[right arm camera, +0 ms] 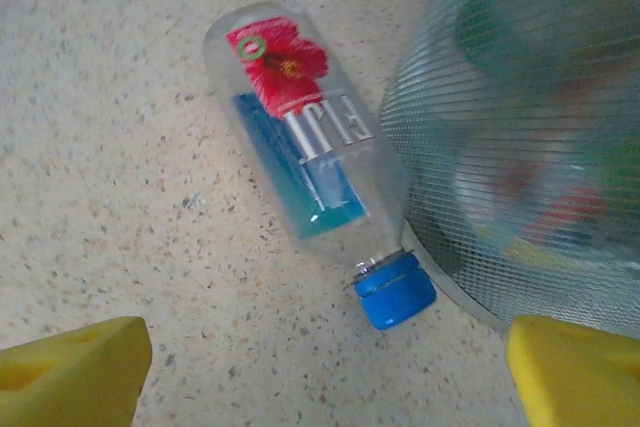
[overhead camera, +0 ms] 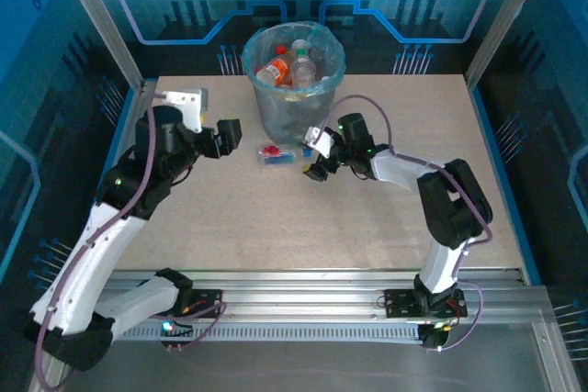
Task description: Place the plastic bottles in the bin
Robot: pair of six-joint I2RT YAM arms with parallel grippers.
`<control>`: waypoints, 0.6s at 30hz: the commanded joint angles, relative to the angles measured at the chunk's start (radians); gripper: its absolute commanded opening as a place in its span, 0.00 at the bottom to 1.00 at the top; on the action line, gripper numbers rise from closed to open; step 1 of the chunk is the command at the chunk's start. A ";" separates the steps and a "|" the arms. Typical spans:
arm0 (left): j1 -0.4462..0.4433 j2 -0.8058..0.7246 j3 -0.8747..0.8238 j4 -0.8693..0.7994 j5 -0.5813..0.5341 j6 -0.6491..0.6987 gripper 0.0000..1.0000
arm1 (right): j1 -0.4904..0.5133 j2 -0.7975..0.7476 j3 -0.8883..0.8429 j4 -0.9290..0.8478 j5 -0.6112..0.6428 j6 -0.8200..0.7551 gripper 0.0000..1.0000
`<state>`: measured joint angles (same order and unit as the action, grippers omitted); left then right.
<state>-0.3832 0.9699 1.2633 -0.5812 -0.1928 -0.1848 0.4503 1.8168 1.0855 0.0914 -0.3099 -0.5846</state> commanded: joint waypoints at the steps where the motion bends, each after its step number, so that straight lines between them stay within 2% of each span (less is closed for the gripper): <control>1: 0.013 -0.068 -0.025 0.002 -0.073 -0.010 0.85 | -0.012 0.066 0.073 0.022 -0.052 -0.155 0.93; 4: 0.017 -0.087 -0.026 -0.010 -0.078 -0.007 0.85 | -0.016 0.114 0.156 -0.073 -0.052 -0.191 0.91; 10: 0.019 -0.110 -0.032 -0.023 -0.101 0.007 0.85 | -0.015 0.204 0.241 -0.166 0.026 -0.291 0.90; 18: 0.022 -0.115 -0.033 -0.020 -0.106 0.012 0.86 | -0.010 0.284 0.324 -0.224 0.071 -0.313 0.71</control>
<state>-0.3691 0.8684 1.2400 -0.5976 -0.2752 -0.1837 0.4484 2.0621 1.3849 -0.0731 -0.2588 -0.8726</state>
